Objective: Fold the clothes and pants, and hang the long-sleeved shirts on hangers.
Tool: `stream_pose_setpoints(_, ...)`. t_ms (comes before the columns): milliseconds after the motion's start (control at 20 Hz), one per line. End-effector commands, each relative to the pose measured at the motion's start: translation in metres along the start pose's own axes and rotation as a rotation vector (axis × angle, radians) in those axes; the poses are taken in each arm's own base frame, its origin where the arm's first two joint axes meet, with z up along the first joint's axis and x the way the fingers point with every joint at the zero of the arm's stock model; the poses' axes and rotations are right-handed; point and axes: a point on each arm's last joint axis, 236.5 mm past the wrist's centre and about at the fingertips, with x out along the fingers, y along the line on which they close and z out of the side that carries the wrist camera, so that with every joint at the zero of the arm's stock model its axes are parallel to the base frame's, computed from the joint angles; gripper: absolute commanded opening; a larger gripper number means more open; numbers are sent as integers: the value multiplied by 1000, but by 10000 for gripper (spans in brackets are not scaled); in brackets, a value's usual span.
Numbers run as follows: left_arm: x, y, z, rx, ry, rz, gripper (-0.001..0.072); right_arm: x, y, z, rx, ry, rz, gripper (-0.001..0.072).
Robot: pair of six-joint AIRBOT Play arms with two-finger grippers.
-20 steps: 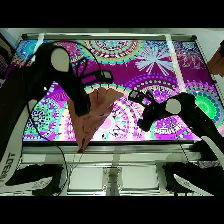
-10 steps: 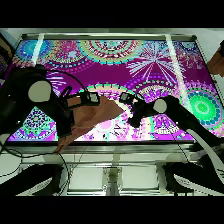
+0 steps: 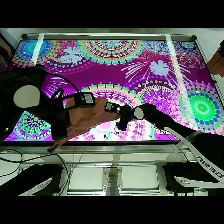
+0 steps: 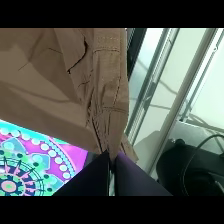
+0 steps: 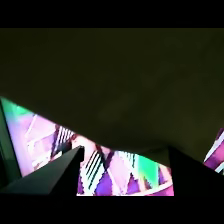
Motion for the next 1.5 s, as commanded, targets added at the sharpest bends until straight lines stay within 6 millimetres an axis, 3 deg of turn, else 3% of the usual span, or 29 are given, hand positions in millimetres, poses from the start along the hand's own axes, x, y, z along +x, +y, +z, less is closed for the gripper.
stream_pose_setpoints(0,0,0,-1,-1,0,0,13,11,-17,11,1,-48,-75,491)
stream_pose_setpoints(50,0,0,-1,0,0,0,13,15,-18,9,19,-43,-75,490)
stream_pose_setpoints(100,-1,0,-1,0,0,1,13,19,-18,7,36,-36,-69,437)
stream_pose_setpoints(150,-1,0,-1,0,0,1,14,24,-18,4,58,-29,-67,316)
stream_pose_setpoints(250,-1,0,-1,-1,2,3,13,27,-19,3,104,-30,-71,4)
stream_pose_setpoints(350,-1,12,-9,-19,33,54,13,16,-31,6,175,-35,-93,6)
stream_pose_setpoints(400,-3,29,-15,-43,55,122,13,3,-45,8,206,-35,-113,6)
stream_pose_setpoints(500,-10,72,-22,-109,36,271,13,-39,-79,13,235,-46,-170,5)
stream_pose_setpoints(600,-24,128,-18,-199,-89,431,13,-100,-116,20,265,-80,-241,3)
stream_pose_setpoints(750,-68,214,-2,-327,-386,683,11,-182,-156,38,298,-143,-341,2)
stream_pose_setpoints(900,-105,261,6,-460,-626,746,11,-249,-189,66,295,-212,-482,1)
stream_pose_setpoints(1050,-127,270,15,-502,-738,716,12,-287,-185,77,273,-212,-498,1)
stream_pose_setpoints(1200,-135,256,24,-460,-771,689,12,-290,-160,68,269,-129,-417,1)
stream_pose_setpoints(1300,-112,240,21,-458,-702,593,12,-279,-133,55,280,-52,-305,1)
stream_pose_setpoints(1450,-55,207,6,-542,-543,334,13,-260,-84,50,293,6,-101,1)
